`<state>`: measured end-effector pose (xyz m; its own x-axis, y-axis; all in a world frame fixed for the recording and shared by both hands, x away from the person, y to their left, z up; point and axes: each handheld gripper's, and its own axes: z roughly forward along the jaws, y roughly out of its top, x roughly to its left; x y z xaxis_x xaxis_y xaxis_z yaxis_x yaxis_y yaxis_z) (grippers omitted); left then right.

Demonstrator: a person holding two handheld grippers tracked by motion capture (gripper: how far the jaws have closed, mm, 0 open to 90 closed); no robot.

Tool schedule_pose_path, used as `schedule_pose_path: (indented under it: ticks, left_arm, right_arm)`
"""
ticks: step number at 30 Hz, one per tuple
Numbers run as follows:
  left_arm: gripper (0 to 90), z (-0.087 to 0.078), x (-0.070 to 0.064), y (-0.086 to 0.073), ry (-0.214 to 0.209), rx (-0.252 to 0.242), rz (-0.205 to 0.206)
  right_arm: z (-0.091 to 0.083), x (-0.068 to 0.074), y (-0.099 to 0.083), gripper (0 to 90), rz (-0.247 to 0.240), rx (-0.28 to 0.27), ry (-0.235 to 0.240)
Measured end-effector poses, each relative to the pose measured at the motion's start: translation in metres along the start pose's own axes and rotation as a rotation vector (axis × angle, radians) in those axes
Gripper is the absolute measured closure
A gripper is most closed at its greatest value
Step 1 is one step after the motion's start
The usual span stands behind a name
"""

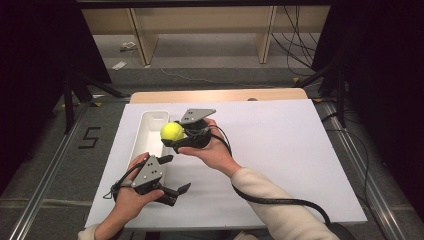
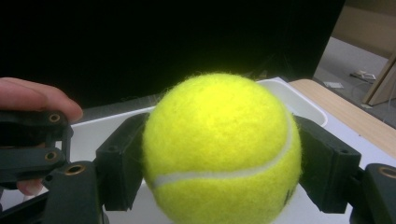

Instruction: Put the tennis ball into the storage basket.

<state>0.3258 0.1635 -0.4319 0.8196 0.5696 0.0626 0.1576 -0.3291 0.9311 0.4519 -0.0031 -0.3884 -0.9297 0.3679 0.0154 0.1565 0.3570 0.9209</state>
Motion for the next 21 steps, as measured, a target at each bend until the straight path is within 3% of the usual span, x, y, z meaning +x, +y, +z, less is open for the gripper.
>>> schedule_pose_path:
  ticks: [21]
  left_arm:
    - [0.0, -0.0002, -0.0002, 0.0001, 0.000, 0.000, 0.002]
  right_arm:
    - [0.0091, 0.0015, 0.0070, 26.4, -0.005, 0.001, 0.008]
